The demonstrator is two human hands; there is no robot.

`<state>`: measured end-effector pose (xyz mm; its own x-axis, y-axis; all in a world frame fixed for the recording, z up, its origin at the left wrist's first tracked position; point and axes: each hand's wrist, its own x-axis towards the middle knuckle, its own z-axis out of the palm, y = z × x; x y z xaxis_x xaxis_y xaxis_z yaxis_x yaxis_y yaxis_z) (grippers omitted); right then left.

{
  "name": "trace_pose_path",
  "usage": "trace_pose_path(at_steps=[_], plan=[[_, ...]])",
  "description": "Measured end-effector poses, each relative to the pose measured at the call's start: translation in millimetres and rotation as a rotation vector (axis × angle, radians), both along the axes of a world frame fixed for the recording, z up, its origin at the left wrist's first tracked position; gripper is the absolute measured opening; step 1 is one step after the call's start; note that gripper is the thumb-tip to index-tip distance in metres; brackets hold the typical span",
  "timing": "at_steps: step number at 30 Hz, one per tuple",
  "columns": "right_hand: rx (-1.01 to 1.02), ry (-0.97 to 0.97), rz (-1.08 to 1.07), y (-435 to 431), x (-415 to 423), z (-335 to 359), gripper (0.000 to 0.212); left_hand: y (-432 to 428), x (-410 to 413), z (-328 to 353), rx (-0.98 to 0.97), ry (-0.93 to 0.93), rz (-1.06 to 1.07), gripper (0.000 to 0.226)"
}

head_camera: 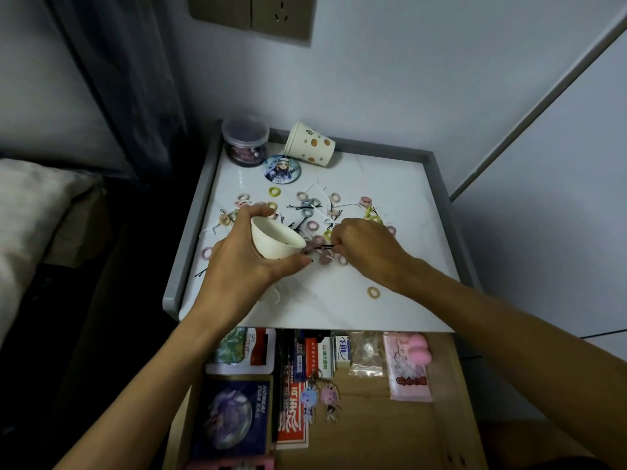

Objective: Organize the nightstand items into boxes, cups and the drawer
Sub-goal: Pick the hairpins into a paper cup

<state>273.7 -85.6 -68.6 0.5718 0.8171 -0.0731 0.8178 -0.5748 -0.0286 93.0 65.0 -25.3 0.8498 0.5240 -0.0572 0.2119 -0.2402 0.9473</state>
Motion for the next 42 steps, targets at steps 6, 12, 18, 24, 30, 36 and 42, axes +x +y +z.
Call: trace_pose_path(at_steps=[6, 12, 18, 24, 30, 36, 42], plan=[[-0.080, -0.067, -0.001, -18.6, 21.4, 22.7, 0.015, -0.5, 0.2, 0.4, 0.045, 0.017, 0.004, 0.074], [-0.126, 0.084, -0.013, -34.5, 37.7, 45.3, 0.030, -10.8, 2.1, -0.8, 0.161, 0.051, -0.048, 0.074], [-0.096, 0.203, -0.075, -39.2, 35.7, 56.7, 0.029, -15.5, 3.2, -1.9, 0.205, 0.060, -0.078, 0.075], [0.172, 0.399, -0.120, -21.1, 18.9, 83.4, 0.012, -15.9, 2.5, -7.3, 0.314, 0.069, -0.110, 0.076], [0.282, 0.585, -0.029, 10.9, -19.8, 108.0, 0.006, -16.8, 2.5, -10.5, 0.343, 0.079, -0.123, 0.079], [0.251, 0.638, 0.030, 27.5, -32.5, 115.7, 0.008, -14.4, 1.7, -10.0, 0.300, 0.058, -0.109, 0.077], [0.200, 0.661, 0.042, 29.6, -29.2, 114.8, 0.013, -14.0, 1.1, -10.7, 0.230, 0.028, -0.077, 0.084]])
